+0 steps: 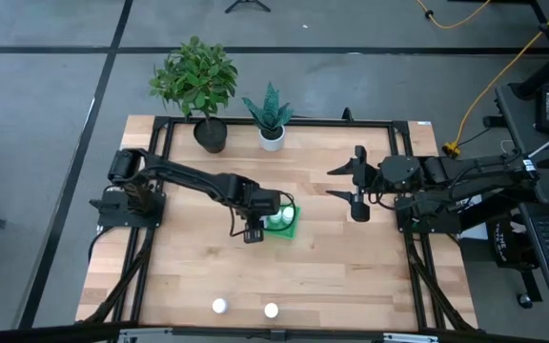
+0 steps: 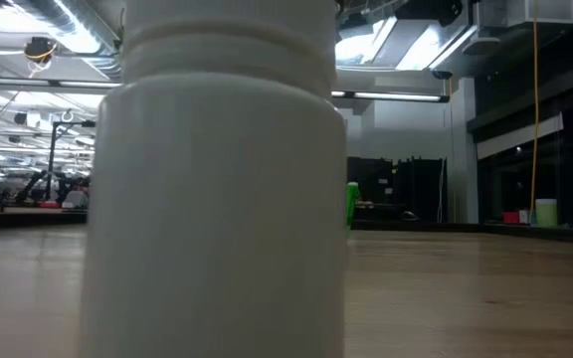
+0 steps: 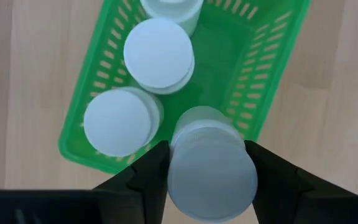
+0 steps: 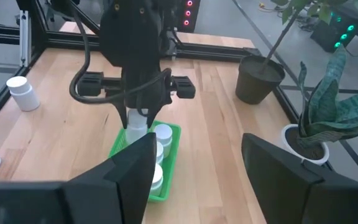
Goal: Pick and place pill bottles into a basket
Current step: Put the top pill bottle into the bin, then put the right pill bottle into the bin
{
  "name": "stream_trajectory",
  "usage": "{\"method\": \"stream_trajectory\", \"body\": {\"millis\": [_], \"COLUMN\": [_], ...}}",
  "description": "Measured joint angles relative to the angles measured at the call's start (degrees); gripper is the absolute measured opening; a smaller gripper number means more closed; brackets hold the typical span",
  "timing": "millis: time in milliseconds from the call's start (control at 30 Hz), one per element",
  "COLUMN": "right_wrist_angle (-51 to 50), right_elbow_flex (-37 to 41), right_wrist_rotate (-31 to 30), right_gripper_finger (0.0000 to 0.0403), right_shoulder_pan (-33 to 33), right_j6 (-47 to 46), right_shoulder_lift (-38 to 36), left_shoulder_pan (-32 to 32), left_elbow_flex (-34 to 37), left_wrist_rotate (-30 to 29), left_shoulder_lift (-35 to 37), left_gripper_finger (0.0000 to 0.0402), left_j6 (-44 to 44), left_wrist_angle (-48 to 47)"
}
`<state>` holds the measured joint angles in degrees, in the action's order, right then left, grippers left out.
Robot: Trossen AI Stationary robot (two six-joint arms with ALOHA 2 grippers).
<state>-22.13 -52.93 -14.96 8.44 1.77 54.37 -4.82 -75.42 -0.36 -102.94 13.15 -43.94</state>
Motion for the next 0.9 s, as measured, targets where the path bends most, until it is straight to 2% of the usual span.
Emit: {"method": "stream_trajectory", "body": {"millis": [367, 633, 800, 900], "right_wrist_angle": [-0.1, -0.1, -0.1, -0.1], "right_elbow_flex": [0.0, 0.0, 0.0, 0.0], "right_wrist_rotate": [0.0, 0.0, 0.0, 0.1], "right_gripper_finger": [0.0239, 0.0239, 0.0239, 0.0239], "right_shoulder_pan": [0.0, 0.0, 0.0, 0.0], "right_j6": [0.0, 0.1, 0.1, 0.0], "right_shoulder_lift": [0.0, 0.0, 0.0, 0.0], "left_shoulder_pan": [0.0, 0.1, 0.0, -0.2], "left_elbow_flex": [0.0, 0.0, -2.8, -7.0], "left_wrist_rotate": [0.0, 0.9, 1.4, 1.5], "left_shoulder_lift": [-2.5, -1.2, 0.0, 0.0], "left_gripper_finger": [0.0171, 0.0279, 0.0295, 0.0294], "left_j6": [1.1, 2.9, 3.1, 1.9], "left_wrist_angle": [-0.7, -1.3, -4.0, -10.6]}}
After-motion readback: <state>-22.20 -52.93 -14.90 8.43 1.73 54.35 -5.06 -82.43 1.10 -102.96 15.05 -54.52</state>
